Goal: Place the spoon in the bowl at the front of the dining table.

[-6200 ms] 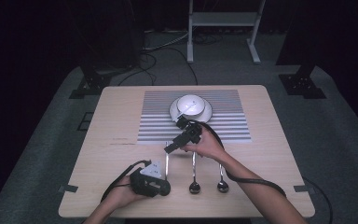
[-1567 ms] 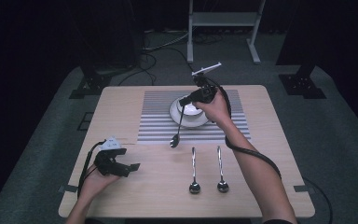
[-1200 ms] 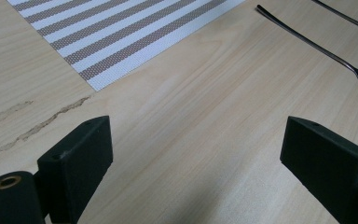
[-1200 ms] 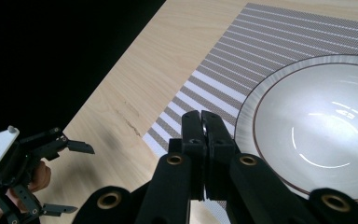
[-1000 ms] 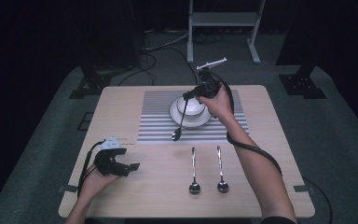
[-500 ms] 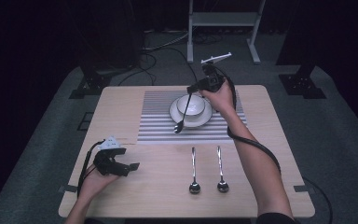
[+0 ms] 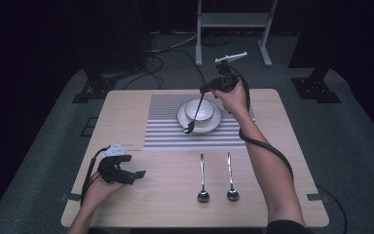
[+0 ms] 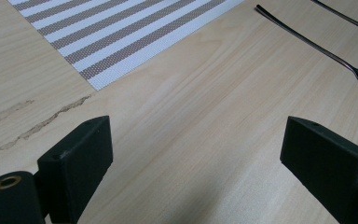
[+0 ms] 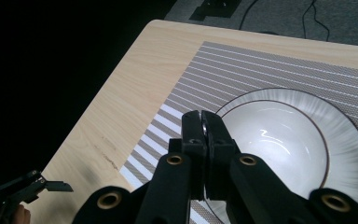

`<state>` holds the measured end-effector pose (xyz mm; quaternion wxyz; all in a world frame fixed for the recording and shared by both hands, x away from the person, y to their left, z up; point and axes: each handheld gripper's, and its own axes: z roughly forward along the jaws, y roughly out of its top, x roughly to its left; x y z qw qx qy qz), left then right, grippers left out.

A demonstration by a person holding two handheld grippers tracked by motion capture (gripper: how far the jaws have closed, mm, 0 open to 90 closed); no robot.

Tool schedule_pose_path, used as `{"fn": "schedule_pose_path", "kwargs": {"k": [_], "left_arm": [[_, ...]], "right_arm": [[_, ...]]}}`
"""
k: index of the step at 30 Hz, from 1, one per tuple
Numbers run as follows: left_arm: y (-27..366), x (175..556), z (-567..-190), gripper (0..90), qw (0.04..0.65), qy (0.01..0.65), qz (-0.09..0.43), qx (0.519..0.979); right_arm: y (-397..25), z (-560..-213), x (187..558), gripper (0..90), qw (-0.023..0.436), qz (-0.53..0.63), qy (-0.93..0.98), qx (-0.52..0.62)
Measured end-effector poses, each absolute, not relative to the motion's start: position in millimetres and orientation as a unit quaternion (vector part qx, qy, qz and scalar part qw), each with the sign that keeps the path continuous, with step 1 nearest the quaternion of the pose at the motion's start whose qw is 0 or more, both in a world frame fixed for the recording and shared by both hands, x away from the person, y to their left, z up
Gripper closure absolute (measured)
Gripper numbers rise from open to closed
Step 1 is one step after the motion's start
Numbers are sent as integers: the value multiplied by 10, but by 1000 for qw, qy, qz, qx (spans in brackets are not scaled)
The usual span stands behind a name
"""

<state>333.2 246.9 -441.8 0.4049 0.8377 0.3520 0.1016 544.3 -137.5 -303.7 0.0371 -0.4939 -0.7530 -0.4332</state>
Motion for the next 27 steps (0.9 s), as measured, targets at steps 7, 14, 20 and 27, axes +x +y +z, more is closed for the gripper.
{"fn": "schedule_pose_path", "kwargs": {"k": [7,14,20,27], "left_arm": [[2455,3329,-4421,81,402,349,102,840],[2466,3326,-4420,82,406,350,99,839],[2466,3328,-4423,82,405,350,98,839],[2478,3325,-4425,85,406,348,98,839]], "right_arm": [[-1418,-3016,5505,883,26,-432,-747,-504],[-1481,-2967,5557,882,16,-436,-738,-515],[-1528,-2946,5612,882,12,-439,-730,-524],[-1521,-2936,5677,882,8,-437,-728,-528]]}}
